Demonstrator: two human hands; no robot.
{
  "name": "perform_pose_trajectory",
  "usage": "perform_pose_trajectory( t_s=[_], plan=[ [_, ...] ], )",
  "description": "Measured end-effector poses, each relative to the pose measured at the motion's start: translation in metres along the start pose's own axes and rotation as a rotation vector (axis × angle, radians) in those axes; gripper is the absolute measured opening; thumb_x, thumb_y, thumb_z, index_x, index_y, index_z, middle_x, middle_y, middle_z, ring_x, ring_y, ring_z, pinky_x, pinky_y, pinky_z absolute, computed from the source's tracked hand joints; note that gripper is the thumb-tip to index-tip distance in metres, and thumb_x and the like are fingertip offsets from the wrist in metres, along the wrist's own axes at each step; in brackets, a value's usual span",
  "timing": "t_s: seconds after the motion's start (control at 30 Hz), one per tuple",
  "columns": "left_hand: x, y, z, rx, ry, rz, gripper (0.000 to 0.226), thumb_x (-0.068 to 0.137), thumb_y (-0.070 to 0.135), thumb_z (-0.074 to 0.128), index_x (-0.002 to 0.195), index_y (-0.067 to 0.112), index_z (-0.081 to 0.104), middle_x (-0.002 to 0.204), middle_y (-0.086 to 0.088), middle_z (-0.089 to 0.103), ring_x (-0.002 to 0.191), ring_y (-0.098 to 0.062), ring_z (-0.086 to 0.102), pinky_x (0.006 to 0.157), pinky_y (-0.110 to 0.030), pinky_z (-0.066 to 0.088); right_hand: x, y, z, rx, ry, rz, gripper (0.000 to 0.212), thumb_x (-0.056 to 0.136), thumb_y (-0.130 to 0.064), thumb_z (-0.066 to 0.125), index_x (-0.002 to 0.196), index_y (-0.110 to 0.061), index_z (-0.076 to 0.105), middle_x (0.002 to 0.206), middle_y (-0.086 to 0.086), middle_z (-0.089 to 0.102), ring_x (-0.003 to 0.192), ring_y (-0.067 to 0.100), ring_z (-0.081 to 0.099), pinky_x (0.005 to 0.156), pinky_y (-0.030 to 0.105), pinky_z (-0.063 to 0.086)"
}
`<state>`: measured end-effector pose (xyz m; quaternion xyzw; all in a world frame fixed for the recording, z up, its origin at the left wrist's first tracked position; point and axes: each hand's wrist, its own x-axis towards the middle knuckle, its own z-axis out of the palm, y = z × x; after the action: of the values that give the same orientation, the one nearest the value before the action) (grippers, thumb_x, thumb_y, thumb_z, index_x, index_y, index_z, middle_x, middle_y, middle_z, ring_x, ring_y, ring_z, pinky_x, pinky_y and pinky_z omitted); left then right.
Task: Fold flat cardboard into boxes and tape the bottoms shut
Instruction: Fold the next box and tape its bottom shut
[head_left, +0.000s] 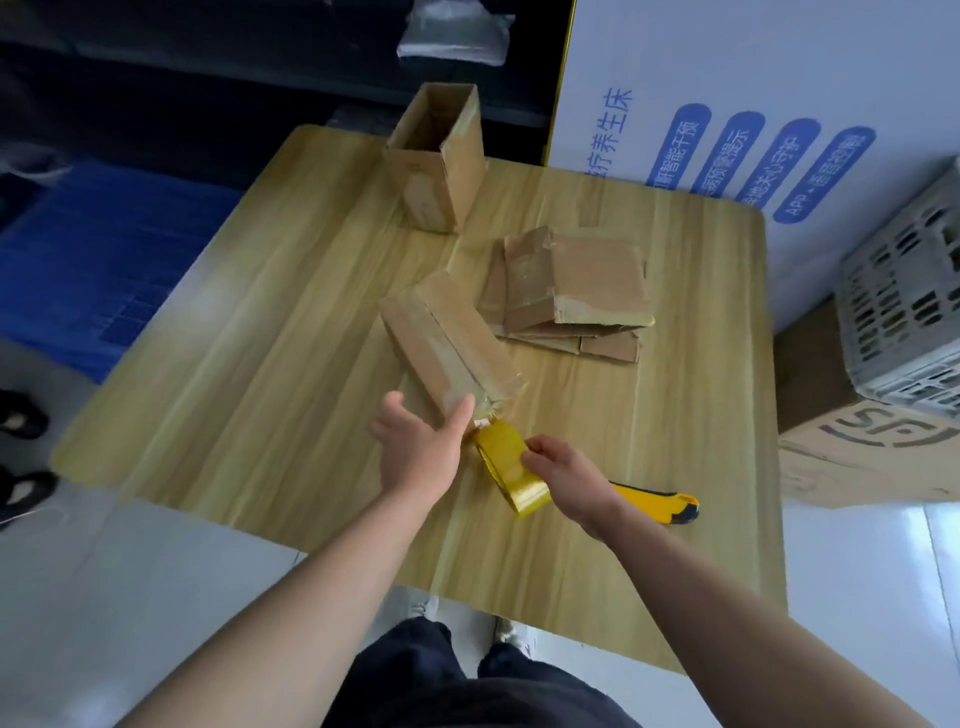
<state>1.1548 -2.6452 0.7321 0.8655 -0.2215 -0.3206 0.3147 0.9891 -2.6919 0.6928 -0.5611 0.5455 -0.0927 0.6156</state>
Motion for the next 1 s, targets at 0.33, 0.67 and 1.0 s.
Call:
perform_pose_trajectory(
  t_s=[0.33, 0.67, 1.0],
  plan=[
    [-0.012, -0.007, 0.047, -0.562, -0.120, -0.301, 0.040, 0.081, 0.014, 0.076, 0.109, 0.012, 0.046, 0.115, -0.017, 0.061, 0.096, -0.031, 0.065, 0.055, -0.030, 0.051, -0.002, -0.005, -0.005, -0.010, -0.079, -0.102, 0.018, 0.098, -0.020, 0.050, 0.108, -0.017, 0.065, 0.089, -0.008, 0.066, 0.081, 0.009, 0.057, 0.069, 0.015, 0.043],
    [0.008, -0.006, 0.040, -0.547, -0.102, -0.281, 0.019, 0.083, 0.004, 0.068, 0.085, 0.022, 0.065, 0.108, -0.009, 0.068, 0.096, -0.028, 0.064, 0.088, -0.044, 0.055, 0.018, 0.050, -0.064, -0.840, 0.017, 0.014, 0.052, 0.085, -0.028, 0.066, 0.133, -0.016, 0.051, 0.130, 0.008, 0.049, 0.121, 0.027, 0.045, 0.095, 0.033, 0.042],
    [0.014, 0.000, 0.036, -0.413, -0.138, -0.233, 0.018, 0.080, 0.020, 0.077, 0.097, 0.016, 0.071, 0.101, -0.003, 0.069, 0.090, -0.020, 0.062, 0.078, -0.031, 0.050, 0.027, 0.065, -0.078, -0.886, -0.007, -0.015, 0.023, 0.092, -0.029, 0.057, 0.111, -0.017, 0.056, 0.101, 0.009, 0.056, 0.091, 0.029, 0.056, 0.070, 0.032, 0.045]
  ],
)
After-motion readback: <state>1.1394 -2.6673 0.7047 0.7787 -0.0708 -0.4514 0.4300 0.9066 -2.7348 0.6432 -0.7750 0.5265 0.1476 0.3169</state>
